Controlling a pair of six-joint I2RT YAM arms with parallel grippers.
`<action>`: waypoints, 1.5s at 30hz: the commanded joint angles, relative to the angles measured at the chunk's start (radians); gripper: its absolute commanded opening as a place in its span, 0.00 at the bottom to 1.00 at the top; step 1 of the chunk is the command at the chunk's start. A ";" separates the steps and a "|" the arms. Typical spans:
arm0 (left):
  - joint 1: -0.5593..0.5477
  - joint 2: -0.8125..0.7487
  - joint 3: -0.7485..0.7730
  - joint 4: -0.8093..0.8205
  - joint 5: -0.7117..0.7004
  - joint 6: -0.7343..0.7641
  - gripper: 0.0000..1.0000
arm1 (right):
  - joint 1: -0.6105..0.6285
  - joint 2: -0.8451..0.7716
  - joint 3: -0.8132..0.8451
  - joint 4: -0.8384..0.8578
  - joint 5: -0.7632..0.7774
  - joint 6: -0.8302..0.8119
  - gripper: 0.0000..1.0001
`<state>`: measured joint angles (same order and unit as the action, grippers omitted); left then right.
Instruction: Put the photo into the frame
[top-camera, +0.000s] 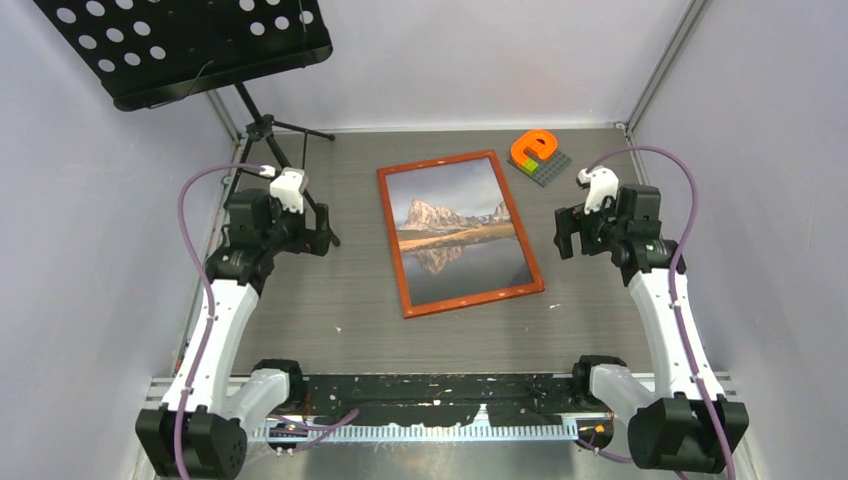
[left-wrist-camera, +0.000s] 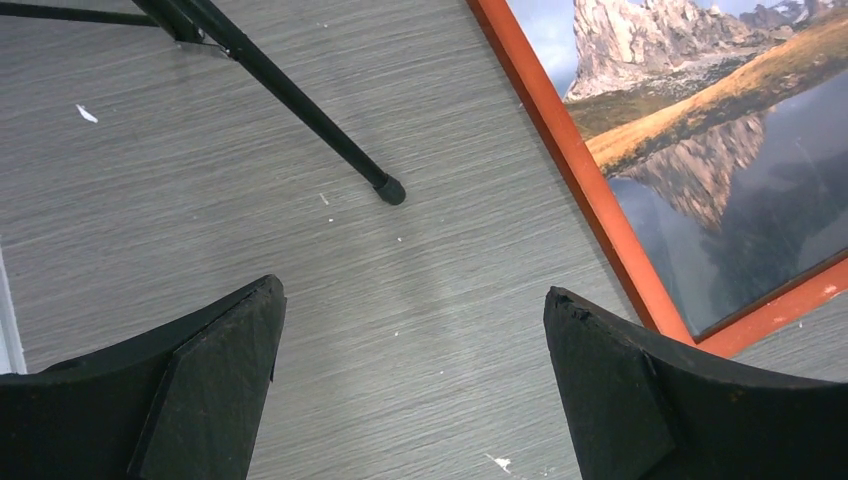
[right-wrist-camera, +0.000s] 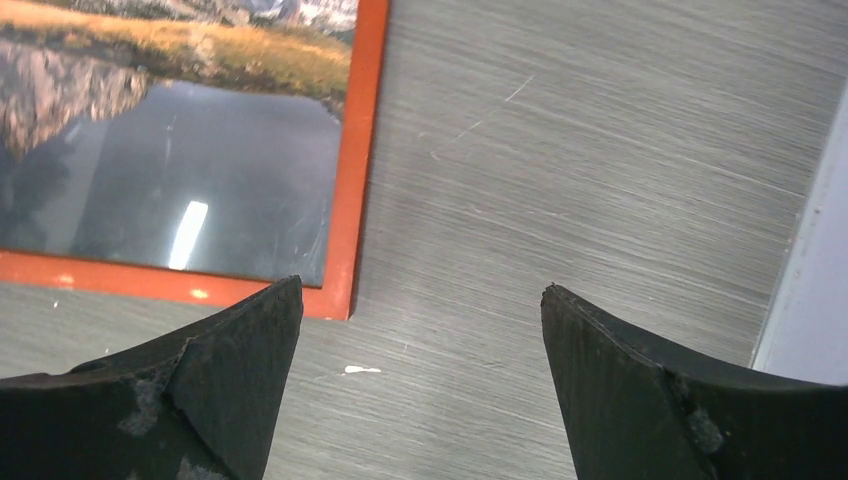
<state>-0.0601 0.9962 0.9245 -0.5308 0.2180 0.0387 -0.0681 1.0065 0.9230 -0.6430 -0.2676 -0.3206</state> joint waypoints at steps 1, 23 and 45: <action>0.026 -0.087 -0.030 0.072 0.037 0.020 1.00 | -0.027 -0.051 0.001 0.089 0.034 0.075 0.95; 0.030 -0.215 -0.082 0.172 0.031 -0.086 1.00 | -0.054 -0.223 -0.065 0.201 0.125 0.113 0.95; 0.030 -0.246 -0.253 0.351 -0.027 -0.069 1.00 | -0.053 -0.302 -0.125 0.233 0.171 0.051 0.95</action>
<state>-0.0368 0.7513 0.6510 -0.2325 0.2089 -0.0414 -0.1200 0.7189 0.8074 -0.4572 -0.1165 -0.2478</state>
